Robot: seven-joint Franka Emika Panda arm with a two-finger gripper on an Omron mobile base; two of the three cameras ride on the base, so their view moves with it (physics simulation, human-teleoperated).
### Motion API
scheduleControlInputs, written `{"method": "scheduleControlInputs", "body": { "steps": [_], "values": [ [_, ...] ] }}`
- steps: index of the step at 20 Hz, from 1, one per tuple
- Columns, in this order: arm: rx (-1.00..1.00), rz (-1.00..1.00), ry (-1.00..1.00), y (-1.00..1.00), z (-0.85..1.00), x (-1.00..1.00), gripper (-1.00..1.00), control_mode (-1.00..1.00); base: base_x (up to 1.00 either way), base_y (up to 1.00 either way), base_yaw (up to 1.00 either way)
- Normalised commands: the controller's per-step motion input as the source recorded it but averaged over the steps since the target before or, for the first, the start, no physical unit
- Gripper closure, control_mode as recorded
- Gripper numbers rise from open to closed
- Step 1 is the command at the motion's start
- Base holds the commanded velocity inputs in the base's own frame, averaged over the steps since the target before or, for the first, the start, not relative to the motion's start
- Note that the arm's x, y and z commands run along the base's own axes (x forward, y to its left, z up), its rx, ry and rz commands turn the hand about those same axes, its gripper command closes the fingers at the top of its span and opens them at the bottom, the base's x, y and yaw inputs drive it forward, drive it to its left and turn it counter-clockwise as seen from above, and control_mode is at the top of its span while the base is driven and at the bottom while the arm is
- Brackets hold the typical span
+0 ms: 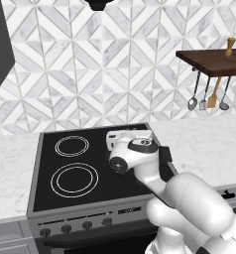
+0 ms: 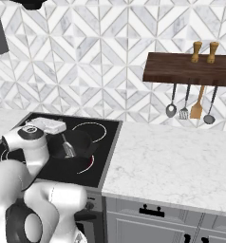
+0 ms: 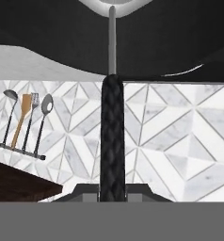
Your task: Put the mushroom and lemon wedge in the pot. Retrieve the spatula and lightly stir the vegetables in the pot.
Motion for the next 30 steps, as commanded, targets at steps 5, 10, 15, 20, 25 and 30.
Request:
{"method": "scheduleControlInputs", "body": {
  "steps": [5,10,15,20,25,30],
  "values": [
    [0.02,0.0,-0.02,0.0,-0.02,0.05,1.0,-1.0,0.0,0.0,0.0],
    [0.01,0.02,0.01,0.0,-0.24,0.17,1.0,-1.0,0.0,0.0,0.0],
    [0.0,0.0,-0.09,-0.05,-0.62,0.18,1.0,-1.0,0.0,0.0,0.0],
    [0.02,0.0,-0.28,-0.15,-0.42,0.13,1.0,-1.0,0.0,0.0,0.0],
    [0.09,0.0,-0.5,-0.35,-0.08,0.0,1.0,-1.0,0.0,0.0,0.0],
    [0.06,-0.01,0.12,-0.32,0.55,-0.2,1.0,-1.0,0.0,0.0,0.0]
  ]
}}
